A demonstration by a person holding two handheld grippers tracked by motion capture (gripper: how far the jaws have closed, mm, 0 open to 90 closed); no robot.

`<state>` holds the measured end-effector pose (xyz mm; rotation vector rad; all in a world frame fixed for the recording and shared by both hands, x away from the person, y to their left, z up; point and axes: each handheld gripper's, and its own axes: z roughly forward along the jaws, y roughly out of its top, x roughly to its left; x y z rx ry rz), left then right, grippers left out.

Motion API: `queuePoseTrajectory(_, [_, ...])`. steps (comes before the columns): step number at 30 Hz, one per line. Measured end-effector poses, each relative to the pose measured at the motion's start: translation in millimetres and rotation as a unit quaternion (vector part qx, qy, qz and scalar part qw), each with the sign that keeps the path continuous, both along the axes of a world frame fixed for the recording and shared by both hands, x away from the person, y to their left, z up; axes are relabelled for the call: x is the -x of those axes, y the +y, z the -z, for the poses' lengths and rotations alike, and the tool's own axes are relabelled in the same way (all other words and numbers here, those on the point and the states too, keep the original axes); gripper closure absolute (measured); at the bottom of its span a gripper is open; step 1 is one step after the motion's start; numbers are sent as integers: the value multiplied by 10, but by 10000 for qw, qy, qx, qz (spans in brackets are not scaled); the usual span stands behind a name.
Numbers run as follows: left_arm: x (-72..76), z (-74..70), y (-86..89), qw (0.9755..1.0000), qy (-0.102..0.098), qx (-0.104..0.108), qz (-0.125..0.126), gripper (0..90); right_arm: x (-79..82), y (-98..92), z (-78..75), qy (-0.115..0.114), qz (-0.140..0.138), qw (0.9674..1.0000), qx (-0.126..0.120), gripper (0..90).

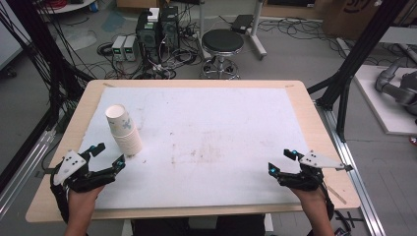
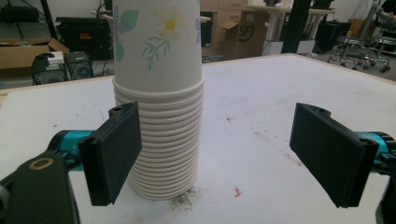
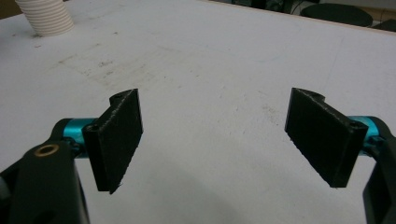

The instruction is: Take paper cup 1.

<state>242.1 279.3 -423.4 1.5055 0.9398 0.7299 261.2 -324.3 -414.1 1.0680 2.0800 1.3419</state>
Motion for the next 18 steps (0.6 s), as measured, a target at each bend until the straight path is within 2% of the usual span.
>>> queuePoseTrajectory(11, [-28,11,17,10000,-10,81,-31,168,5,18,9,-6,-64,10000,31,197])
queuePoseTrajectory(13, [-27,2,20,9999,-78,96,-57,168,3,9,11,-6,-58,10000,15,196])
queuePoseTrajectory(18, [-36,13,34,9999,-16,85,-126,164,17,-6,28,2,-63,10000,19,197])
